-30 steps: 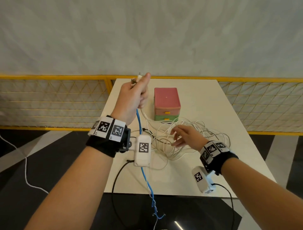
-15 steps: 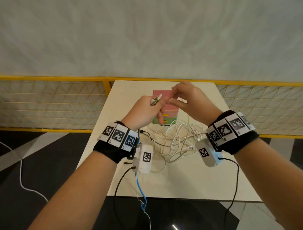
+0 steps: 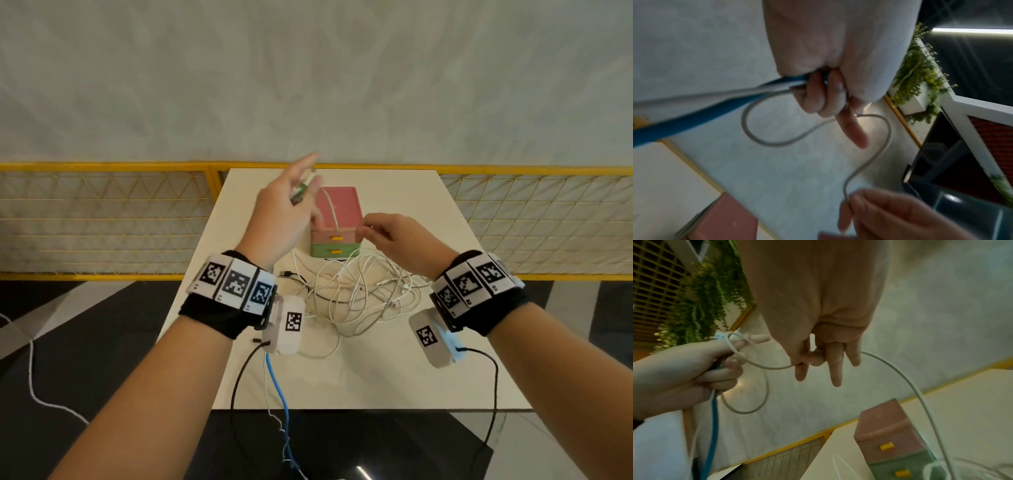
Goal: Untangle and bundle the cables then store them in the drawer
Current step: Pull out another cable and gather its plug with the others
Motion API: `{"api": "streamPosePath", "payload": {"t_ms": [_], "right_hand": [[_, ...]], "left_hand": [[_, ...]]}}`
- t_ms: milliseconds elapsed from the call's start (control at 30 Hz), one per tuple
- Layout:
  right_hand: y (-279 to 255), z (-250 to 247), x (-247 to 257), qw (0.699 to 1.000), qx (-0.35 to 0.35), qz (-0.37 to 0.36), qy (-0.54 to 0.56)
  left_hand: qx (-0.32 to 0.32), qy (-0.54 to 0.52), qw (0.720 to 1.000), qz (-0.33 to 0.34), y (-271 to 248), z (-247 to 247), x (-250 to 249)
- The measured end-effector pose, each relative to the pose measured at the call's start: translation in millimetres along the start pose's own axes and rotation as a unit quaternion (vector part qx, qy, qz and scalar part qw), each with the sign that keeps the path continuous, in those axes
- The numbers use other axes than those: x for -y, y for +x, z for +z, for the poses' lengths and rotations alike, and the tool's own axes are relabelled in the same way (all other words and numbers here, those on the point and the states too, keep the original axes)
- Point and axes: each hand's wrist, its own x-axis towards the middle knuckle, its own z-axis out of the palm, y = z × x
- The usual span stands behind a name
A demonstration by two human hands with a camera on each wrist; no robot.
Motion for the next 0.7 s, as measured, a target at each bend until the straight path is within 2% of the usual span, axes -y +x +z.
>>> {"api": "streamPosePath", "payload": {"t_ms": [67, 167, 233, 300, 367, 467, 567, 633, 700], "right_hand": [[2, -3, 8, 0.999, -0.029, -0.015, -0.031], [7, -10, 9, 0.990, -0.082, 0.024, -0.115], [9, -15, 5, 0.978, -0.106, 0.068, -0.165], [9, -18, 0, 0.970, -0.125, 0.095, -0.187], [9, -17, 2, 0.972, -0.145, 0.086, -0.166], [6, -14, 14, 0.987, -0.159, 0.017, -0.031], [4, -17, 26, 0.984, -0.153, -0.050, 0.078], [3, -20, 24, 0.985, -0.138, -0.061, 0.090], [-1, -22, 13, 0.989, -0.118, -0.042, 0.077]], "left_hand": [[0.018, 0.002, 0.999, 0.032, -6, 10, -8], [-0.079, -0.065, 0.994, 0.046, -7, 11, -14], [-0.115, -0.078, 0.989, 0.045, -6, 8, -15], [-0.092, -0.065, 0.992, 0.048, -8, 7, -17], [-0.033, -0.042, 0.998, 0.044, -11, 11, -20], [0.060, 0.014, 0.998, -0.002, -11, 24, -17], [0.137, 0.019, 0.989, -0.056, -10, 32, -10], [0.126, 0.014, 0.991, -0.051, -10, 30, -10], [0.067, 0.014, 0.997, -0.042, -8, 23, -13]]}}
